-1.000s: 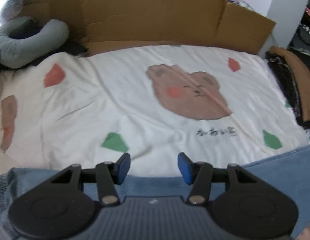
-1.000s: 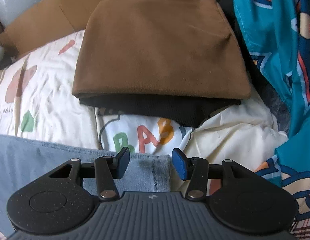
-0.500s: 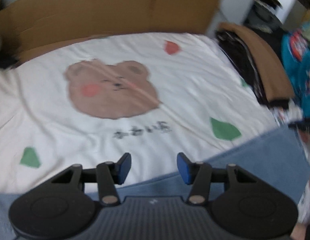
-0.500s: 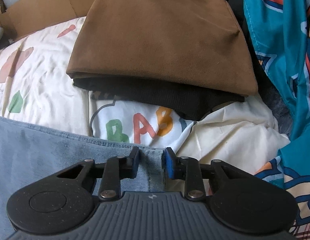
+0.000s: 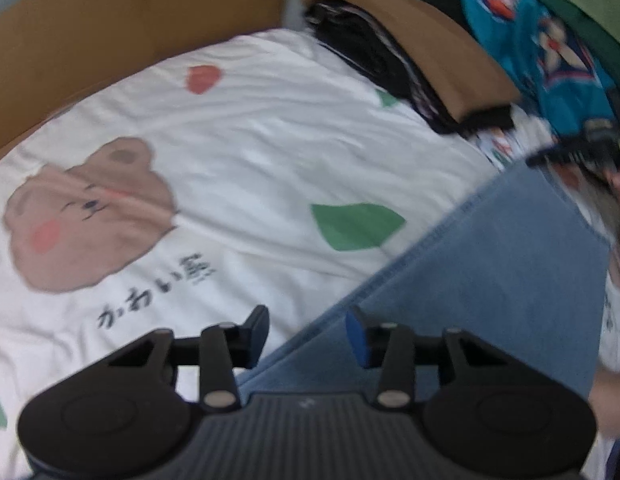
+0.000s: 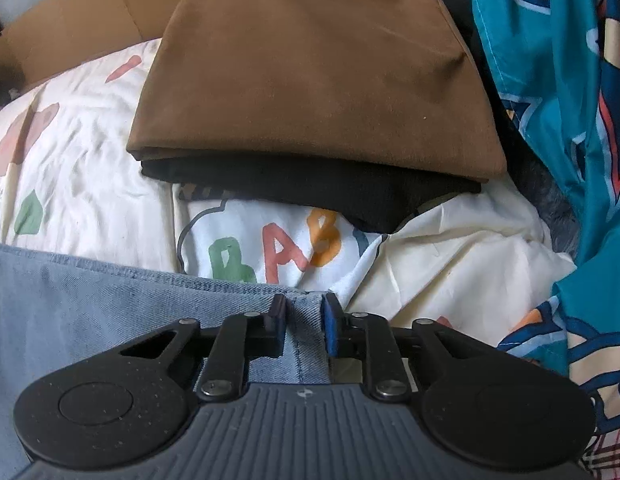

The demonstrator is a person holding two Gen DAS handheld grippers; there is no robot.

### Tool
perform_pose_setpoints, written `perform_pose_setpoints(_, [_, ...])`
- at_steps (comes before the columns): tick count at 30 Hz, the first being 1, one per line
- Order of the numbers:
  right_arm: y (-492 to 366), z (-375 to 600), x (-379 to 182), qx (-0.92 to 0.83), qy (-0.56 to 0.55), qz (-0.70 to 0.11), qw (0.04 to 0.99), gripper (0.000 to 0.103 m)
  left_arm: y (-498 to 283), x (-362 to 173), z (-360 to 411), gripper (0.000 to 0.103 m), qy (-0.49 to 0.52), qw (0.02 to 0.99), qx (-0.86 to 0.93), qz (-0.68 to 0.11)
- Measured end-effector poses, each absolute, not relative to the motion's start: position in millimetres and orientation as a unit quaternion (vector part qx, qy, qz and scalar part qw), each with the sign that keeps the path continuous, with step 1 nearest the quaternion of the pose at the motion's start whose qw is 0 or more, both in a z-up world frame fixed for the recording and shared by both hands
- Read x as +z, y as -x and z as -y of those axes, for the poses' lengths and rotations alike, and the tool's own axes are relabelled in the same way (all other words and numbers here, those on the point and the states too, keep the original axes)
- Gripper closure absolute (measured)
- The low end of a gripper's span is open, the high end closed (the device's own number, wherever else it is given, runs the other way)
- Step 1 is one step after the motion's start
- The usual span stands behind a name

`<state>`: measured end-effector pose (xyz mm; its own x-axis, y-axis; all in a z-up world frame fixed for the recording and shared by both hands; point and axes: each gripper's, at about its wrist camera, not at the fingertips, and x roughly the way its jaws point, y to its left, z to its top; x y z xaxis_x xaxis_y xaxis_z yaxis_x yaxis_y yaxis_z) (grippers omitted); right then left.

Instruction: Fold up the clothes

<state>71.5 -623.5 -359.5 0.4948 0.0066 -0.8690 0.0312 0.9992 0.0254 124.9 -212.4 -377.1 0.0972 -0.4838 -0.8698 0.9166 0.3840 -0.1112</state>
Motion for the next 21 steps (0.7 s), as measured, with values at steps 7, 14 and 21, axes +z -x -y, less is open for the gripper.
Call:
perform_pose_setpoints(7, [-68,619,-347,-0.018,0.005,-0.487,0.873,0.088,-117,-393,219,0.071,-0.283,0.672,-0.518,-0.447])
perform_pose_setpoints(14, [-60,616,-329,-0.027,0.019,-0.465,0.884,0.088,-113,-394,223,0.085,-0.319,0.656,-0.533,-0.428])
perform_pose_setpoints(21, [-62,615,-332,-0.032,0.021,-0.463,0.886,0.088,-110,-385,216,0.103,-0.318,0.673,-0.534,-0.401])
